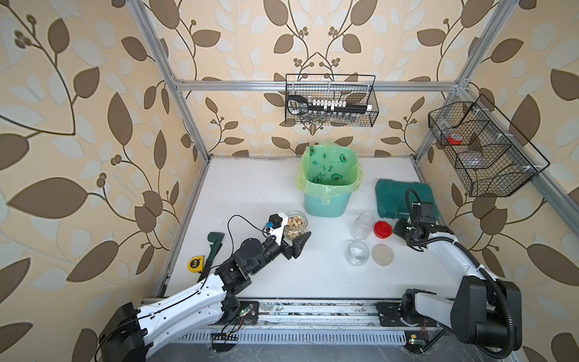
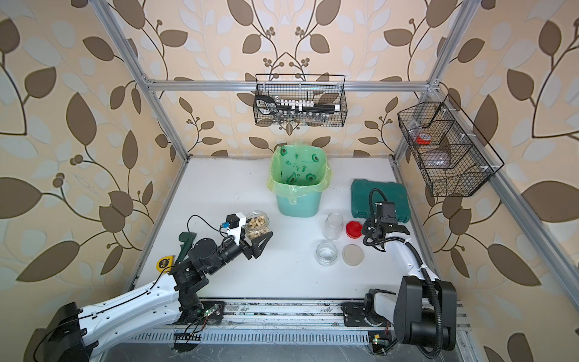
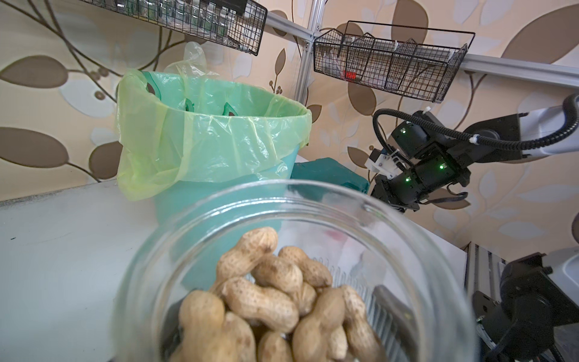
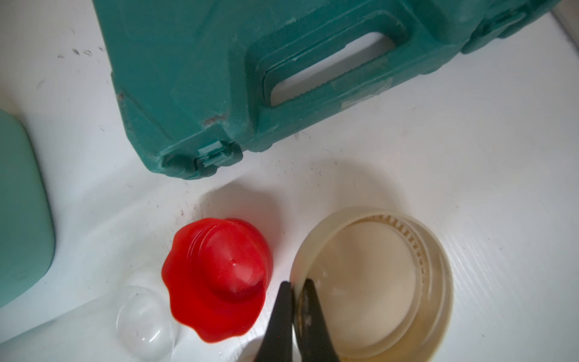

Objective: Empty moldy peanuts from jars
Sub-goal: Place the lid at the center of the board.

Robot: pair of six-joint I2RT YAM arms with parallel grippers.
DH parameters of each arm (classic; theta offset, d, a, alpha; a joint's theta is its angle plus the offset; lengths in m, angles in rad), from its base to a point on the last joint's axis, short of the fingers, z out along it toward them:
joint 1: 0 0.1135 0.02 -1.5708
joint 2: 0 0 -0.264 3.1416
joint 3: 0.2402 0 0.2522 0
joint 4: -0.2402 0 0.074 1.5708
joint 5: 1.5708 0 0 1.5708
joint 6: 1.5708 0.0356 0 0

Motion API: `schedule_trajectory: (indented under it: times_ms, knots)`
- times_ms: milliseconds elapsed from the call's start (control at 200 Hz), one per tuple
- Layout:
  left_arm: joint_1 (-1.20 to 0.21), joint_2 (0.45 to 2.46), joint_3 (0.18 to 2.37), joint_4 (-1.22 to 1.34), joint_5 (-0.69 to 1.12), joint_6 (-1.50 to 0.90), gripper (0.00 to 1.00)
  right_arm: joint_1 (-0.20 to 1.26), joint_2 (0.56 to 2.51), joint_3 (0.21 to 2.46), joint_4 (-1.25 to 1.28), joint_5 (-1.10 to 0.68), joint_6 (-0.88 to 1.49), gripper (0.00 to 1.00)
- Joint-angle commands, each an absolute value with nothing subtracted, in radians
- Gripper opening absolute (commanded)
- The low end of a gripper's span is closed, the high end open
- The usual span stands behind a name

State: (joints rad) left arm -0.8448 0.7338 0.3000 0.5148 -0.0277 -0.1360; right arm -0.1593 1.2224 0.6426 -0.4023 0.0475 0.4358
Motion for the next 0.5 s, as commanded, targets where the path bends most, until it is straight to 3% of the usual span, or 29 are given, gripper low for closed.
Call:
schedule_trajectory:
  times_ms: [0, 215, 300, 500]
  knots:
    - [-0.848, 0.707, 0.323, 0.582, 0.001, -0.127, 0.00, -0.164, 1.269, 0.646, -0.370, 0.013, 0.419, 0.00]
    - [-0.848, 0.707, 0.323, 0.585, 0.019, -0.143, 0.00, -0.164, 1.310, 0.661, -0.366, 0.000, 0.416, 0.00]
    - [-0.848, 0.704, 0.323, 0.583, 0.030, -0.146, 0.00, -0.166, 1.309, 0.659, -0.362, -0.015, 0.410, 0.13]
    - [-0.848, 0.673, 0.311, 0.583, 0.053, -0.149, 0.00, -0.167, 1.259, 0.642, -0.347, -0.050, 0.409, 0.55]
